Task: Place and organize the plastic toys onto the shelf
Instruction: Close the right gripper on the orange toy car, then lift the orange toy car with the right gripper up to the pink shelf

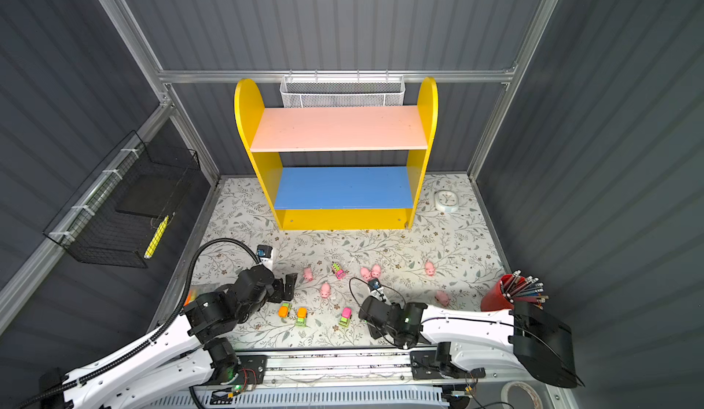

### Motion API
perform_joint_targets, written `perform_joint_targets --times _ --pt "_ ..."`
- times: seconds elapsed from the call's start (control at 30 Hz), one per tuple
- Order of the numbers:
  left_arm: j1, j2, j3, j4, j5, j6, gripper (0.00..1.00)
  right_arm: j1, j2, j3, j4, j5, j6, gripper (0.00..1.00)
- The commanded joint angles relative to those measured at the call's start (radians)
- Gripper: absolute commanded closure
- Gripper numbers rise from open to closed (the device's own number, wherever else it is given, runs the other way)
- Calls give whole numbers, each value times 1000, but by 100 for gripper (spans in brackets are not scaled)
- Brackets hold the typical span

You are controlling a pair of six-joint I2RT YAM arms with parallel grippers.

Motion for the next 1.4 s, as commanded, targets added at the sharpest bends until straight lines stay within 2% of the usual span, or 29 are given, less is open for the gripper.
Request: perform_joint_targets --times 0.0,0.27,0.57,0.87,1.03,1.17,1.37 --pt "-4 5 13 17 17 3 0 11 -37 -54 67 87 67 42" --pt "-5 0 17 7 6 -4 0 15 -115 -137 201 112 34 44" --pt "-5 -38 32 -59 -33 9 0 15 -54 -125 255 90 0 51" --pt "-4 -59 26 -65 -34 1 0 29 -30 -115 227 106 23 60" --pt "-5 -48 33 -61 -33 4 0 32 -38 -98 193 122 20 72" --pt "-6 -38 40 -53 -29 8 0 32 -56 -61 134 135 14 72" --pt "-5 6 57 -30 -22 14 0 25 -96 89 -33 174 -29 72"
